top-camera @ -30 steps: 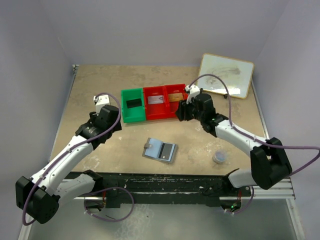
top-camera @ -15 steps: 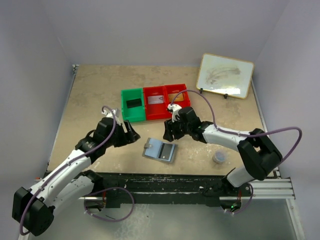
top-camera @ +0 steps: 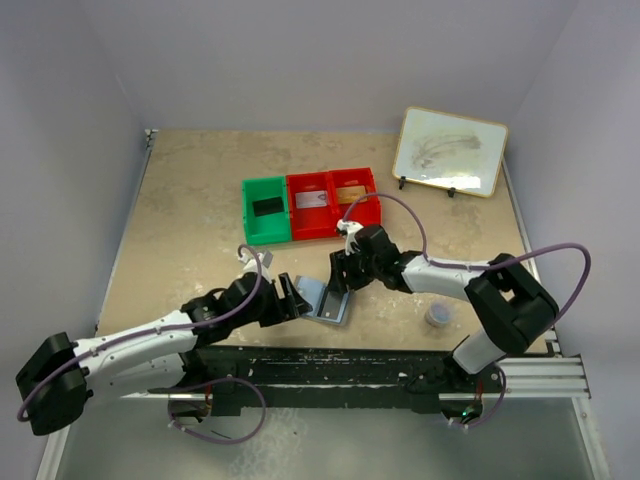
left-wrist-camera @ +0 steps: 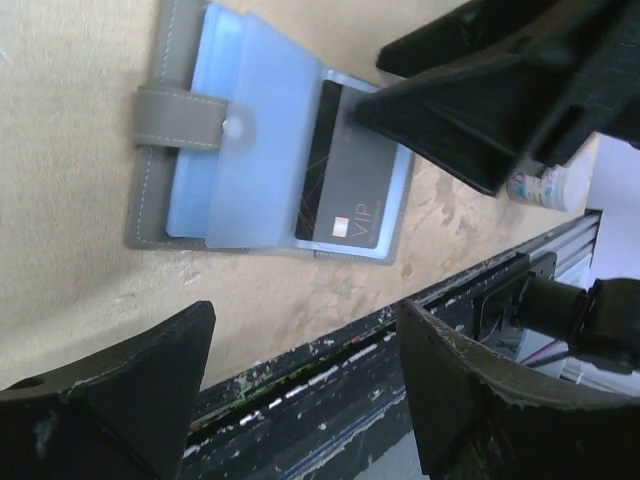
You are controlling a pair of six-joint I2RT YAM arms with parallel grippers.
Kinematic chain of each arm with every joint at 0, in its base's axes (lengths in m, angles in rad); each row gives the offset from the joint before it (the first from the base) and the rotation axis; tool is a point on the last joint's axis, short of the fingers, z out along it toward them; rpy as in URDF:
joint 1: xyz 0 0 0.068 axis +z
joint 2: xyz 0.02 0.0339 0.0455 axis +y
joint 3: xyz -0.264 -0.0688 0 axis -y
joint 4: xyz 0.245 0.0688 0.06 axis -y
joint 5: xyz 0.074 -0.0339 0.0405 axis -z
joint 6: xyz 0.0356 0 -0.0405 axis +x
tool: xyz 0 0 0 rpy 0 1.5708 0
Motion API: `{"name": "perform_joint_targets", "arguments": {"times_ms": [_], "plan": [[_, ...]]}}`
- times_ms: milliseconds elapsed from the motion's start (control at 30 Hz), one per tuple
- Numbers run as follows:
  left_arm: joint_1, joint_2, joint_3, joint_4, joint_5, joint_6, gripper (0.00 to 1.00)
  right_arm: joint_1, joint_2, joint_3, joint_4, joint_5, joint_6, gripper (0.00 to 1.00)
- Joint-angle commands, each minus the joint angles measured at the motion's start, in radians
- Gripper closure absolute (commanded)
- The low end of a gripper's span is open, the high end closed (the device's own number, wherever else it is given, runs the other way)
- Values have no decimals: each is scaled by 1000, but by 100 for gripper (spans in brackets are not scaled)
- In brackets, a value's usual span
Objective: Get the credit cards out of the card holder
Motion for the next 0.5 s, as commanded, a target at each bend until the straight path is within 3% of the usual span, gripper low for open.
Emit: {"name": "perform_joint_targets", "arguments": {"times_ms": [0, 300, 467], "plan": [[-51, 63, -64, 233, -101, -154, 30, 17, -45, -74, 36, -44, 77, 40], [-86, 293, -39, 376, -241, -215, 33, 68, -102, -184, 66, -46, 158, 45], [-85, 387, 32, 286, -363, -187, 35, 126, -152, -239, 94, -40, 235, 45]]}}
